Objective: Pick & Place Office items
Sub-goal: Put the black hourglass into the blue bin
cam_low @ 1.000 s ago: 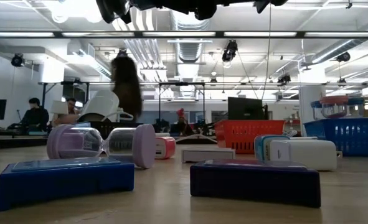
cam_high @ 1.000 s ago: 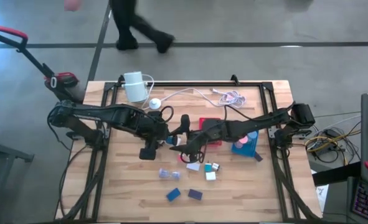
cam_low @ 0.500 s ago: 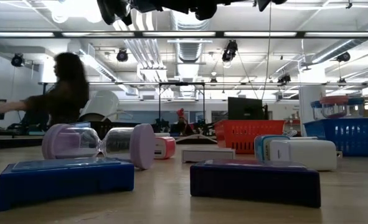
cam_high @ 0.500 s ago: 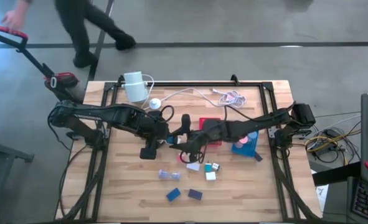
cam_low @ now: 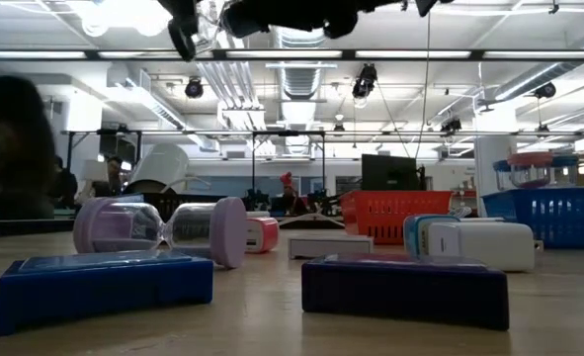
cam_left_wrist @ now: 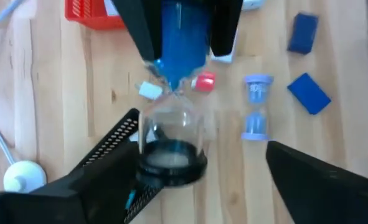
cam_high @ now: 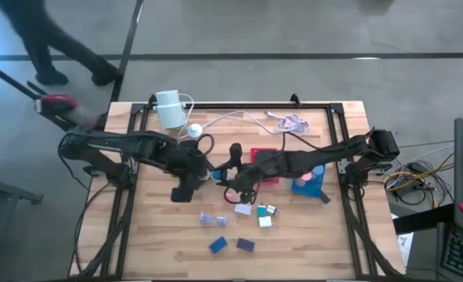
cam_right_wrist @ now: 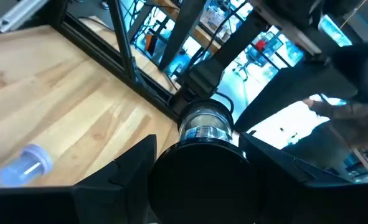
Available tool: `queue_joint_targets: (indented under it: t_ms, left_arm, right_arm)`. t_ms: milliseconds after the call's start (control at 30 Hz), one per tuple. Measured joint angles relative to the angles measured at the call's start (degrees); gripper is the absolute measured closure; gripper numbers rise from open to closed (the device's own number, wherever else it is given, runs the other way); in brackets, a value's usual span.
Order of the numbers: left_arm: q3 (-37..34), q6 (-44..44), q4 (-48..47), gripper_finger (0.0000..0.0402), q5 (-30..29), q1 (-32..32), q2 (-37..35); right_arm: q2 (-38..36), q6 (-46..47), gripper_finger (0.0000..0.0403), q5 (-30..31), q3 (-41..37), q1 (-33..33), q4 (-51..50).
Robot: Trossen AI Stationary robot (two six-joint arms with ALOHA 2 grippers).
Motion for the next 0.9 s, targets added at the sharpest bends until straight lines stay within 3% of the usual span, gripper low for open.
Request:
queue_joint_targets:
  t_ms: [100,233,367,500,633,800,900]
  left_arm:
    - [-0.6,-0.5,0.3,0.002,0.0,-1.0,-3.3]
    - [-5.1,-0.4,5.5,0.0022,-2.9,-2.8,-11.1]
    - [-15.1,0.9,12.7,0.0031,-5.1,-3.6,-21.4]
    - [-28.7,6.6,26.5,0.0047,-5.2,-3.5,-31.7]
    - [-41.9,14.1,39.3,0.009,-5.2,-3.1,-41.1]
    - [-55.8,14.7,58.4,0.0173,-5.6,-1.7,-49.0]
    - [-63.2,15.8,71.3,0.024,-13.4,-1.7,-51.3]
  right_arm:
    - [-1.3,1.4,0.0203,0.0,0.0,0.1,-1.5]
    - [-4.6,3.9,0.0203,0.0,-0.9,0.4,-4.2]
    - [-9.9,6.0,0.0203,-0.1,-2.7,0.9,-8.4]
    - [-17.4,10.0,0.0203,-0.2,-5.5,0.9,-12.2]
    - [-25.1,13.3,0.0203,-0.2,-10.0,0.9,-13.4]
    - [-33.7,17.0,0.0203,-0.1,-17.0,0.9,-12.9]
    - [-37.9,19.5,0.0203,0.0,-21.7,0.9,-9.5]
